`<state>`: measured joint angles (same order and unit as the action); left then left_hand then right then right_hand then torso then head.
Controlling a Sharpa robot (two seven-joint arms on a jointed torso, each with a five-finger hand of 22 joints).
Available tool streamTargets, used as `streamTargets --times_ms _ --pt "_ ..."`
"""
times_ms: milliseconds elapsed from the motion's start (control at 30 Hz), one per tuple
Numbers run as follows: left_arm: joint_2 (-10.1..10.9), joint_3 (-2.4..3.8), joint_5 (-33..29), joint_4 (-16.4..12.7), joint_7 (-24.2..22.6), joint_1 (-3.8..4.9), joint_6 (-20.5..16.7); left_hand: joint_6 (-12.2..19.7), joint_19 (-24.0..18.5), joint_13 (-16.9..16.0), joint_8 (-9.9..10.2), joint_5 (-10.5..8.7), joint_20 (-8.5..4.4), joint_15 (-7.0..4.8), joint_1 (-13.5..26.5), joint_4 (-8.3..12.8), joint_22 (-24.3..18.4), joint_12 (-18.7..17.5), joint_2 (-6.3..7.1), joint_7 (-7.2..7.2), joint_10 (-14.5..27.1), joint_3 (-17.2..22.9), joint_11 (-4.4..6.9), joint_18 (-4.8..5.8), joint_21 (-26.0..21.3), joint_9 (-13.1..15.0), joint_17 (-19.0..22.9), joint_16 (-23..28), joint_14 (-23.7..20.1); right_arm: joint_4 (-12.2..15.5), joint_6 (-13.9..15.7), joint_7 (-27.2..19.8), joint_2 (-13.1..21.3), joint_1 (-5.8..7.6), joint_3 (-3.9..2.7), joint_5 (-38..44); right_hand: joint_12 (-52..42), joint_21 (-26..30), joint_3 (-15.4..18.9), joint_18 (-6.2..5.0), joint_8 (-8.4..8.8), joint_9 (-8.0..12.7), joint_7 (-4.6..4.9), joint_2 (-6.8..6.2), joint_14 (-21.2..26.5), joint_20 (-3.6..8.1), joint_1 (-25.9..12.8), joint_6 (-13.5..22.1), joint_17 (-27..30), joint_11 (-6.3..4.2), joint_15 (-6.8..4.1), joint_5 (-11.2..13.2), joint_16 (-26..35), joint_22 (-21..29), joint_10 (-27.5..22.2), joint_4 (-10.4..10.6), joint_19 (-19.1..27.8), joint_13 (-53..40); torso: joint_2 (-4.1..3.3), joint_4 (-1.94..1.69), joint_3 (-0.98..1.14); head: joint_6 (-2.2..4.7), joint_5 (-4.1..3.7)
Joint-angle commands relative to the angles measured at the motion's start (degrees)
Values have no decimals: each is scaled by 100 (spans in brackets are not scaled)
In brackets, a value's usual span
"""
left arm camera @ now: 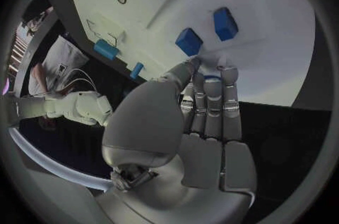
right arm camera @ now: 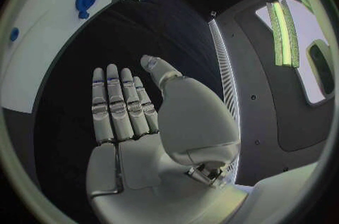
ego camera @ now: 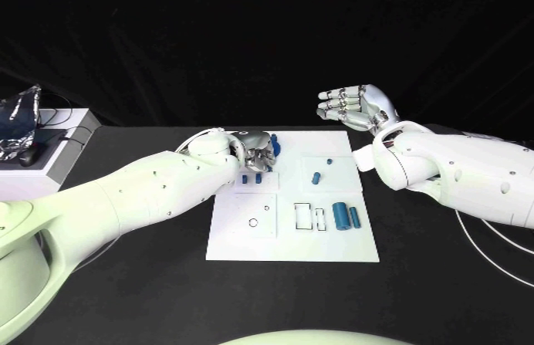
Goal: Assemble the parts on the task board
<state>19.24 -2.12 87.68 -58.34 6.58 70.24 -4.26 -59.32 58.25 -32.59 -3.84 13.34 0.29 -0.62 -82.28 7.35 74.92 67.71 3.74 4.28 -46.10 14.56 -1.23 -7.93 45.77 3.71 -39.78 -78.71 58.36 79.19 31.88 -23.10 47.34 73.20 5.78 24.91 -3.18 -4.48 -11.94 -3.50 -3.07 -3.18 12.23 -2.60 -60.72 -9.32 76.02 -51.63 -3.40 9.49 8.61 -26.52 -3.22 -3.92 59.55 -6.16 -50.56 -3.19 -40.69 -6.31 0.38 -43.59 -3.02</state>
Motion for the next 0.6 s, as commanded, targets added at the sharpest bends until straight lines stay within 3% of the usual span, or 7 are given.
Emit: streamTargets --times_ms 33,267,600 --pt "-11 -18 99 -16 -182 -7 57 -93 -30 -8 25 -24 -5 -18 -22 46 94 25 -8 9 -17 -3 1 -40 47 -1 -8 -39 -10 11 -85 -33 2 2 -2 46 -19 22 32 92 -19 -8 -4 -35 -22 -28 -1 39 -7 17 13 -26 -26 0 6 -17 6 -9 -7 2 3 1 -3" --pt "-41 -59 196 32 -109 -7 124 -371 -29 -23 24 -29 -3 -6 11 40 86 36 -31 61 -21 -34 -16 -41 71 8 -12 -41 4 14 -82 -34 4 2 -2 46 -19 22 32 92 -19 -8 -4 -35 -22 -28 -1 39 -7 17 13 -26 -26 0 6 -17 6 -9 -12 9 9 -6 -18" --pt "-67 -130 267 114 -29 -8 164 -414 17 -16 30 -35 13 -7 11 29 92 19 -45 90 -70 -61 -20 -49 124 4 -24 -33 41 22 -79 -34 14 5 -3 46 -19 23 35 93 -20 -9 -7 -33 -23 -28 2 27 -8 18 14 -26 -27 0 4 -19 9 -9 -10 9 11 -15 -41"
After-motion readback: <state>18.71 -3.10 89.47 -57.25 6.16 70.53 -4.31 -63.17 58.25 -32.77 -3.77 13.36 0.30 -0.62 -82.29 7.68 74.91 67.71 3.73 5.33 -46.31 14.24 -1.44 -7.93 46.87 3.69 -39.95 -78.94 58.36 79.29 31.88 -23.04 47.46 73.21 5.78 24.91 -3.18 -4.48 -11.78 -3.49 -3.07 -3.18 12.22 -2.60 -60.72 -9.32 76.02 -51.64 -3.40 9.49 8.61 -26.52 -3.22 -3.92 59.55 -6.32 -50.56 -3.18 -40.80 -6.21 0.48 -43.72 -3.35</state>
